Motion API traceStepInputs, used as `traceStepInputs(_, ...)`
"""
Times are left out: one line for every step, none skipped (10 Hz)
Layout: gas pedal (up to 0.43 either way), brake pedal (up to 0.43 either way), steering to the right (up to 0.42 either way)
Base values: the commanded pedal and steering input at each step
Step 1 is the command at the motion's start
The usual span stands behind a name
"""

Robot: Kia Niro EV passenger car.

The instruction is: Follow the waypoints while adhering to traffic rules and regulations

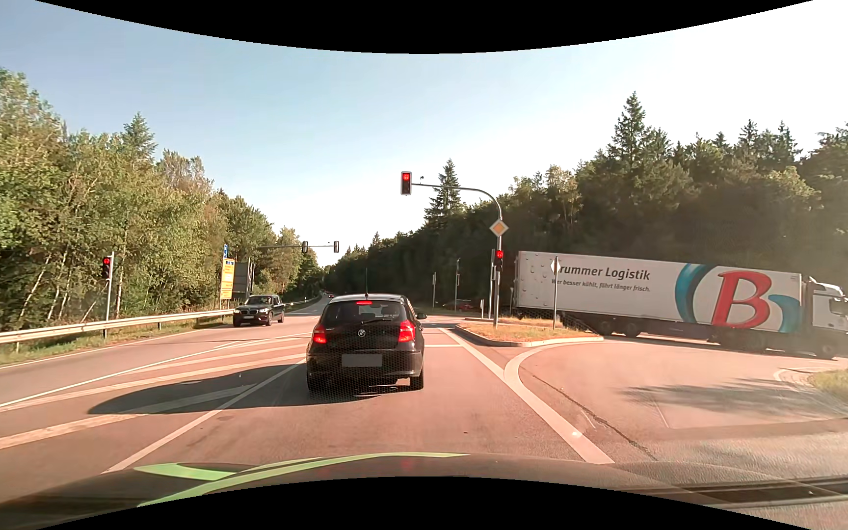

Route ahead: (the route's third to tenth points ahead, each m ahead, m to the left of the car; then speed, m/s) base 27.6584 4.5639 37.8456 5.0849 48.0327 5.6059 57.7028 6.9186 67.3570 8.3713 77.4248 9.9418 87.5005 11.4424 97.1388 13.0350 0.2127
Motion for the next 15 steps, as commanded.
traceStepInputs(0.000, 0.256, -0.007)
traceStepInputs(0.000, 0.256, -0.007)
traceStepInputs(0.000, 0.256, -0.007)
traceStepInputs(0.000, 0.256, -0.007)
traceStepInputs(0.000, 0.268, -0.007)
traceStepInputs(0.000, 0.305, -0.007)
traceStepInputs(0.000, 0.348, -0.007)
traceStepInputs(0.000, 0.378, -0.007)
traceStepInputs(0.000, 0.402, -0.008)
traceStepInputs(0.000, 0.421, -0.008)
traceStepInputs(0.000, 0.415, -0.008)
traceStepInputs(0.000, 0.396, -0.008)
traceStepInputs(0.000, 0.384, -0.008)
traceStepInputs(0.000, 0.378, -0.008)
traceStepInputs(0.000, 0.378, -0.008)
